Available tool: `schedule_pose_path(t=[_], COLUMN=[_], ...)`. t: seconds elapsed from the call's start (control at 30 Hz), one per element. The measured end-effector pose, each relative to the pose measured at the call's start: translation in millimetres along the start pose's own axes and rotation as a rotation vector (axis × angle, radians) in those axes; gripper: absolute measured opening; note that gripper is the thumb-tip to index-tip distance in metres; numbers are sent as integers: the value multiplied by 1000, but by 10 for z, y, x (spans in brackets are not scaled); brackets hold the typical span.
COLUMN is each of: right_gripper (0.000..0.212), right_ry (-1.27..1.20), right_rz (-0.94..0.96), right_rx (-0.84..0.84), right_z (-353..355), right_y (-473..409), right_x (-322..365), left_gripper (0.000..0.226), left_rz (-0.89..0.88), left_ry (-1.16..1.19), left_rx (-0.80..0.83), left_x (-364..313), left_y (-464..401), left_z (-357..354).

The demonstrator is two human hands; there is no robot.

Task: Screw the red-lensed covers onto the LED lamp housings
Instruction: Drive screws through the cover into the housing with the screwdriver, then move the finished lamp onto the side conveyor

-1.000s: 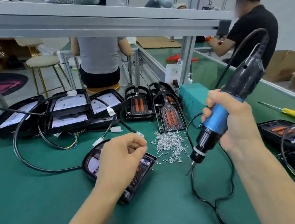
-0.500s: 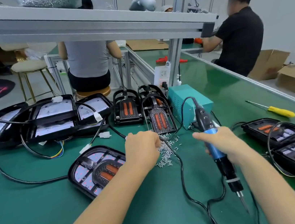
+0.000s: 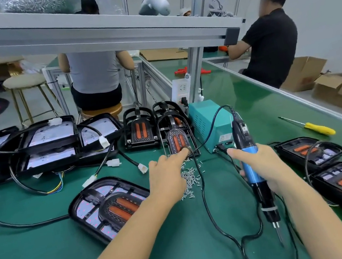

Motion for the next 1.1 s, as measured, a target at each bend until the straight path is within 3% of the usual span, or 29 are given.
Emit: schedule_pose_path(t=[0.07, 0.17, 0.27, 0.4, 0.67, 0.97, 1.1], right_gripper=[34, 35, 39, 45, 51, 57, 61], right_ry=[34, 137, 280, 419, 648, 880, 1031], right_rz=[21, 75, 80, 36, 1, 37, 2], right_rx=[-15, -87, -131, -126, -124, -126, -167], right_z=[9, 71, 115, 108, -24, -288, -290], right_y=[17, 17, 23, 21, -37, -17, 12], right_x=[58, 123, 119, 16, -109, -221, -278], left_gripper=[77, 58, 37, 58, 69, 56, 67], left_rz=[-25, -142, -274, -399, -238, -23, -14], left_ry=[166, 292, 153, -158, -338, -591, -544], left_rx=[8, 88, 233, 361, 286, 284, 239], left_x=[-114, -389, -692, -824, -376, -13, -108], left_y=[-20, -40, -52, -107, -235, -130, -84], left_z=[-26, -188, -540, -976, -1036, -785, -637])
Point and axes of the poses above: each hand's wrist, its own y-axis away from the middle knuckle, its own z-axis out of the back of the hand, x = y × z, the point moved 8 cm from there along -y, towards the middle knuckle, and after that the axes turned 7 degrees about -y, right-handed, at the moved point
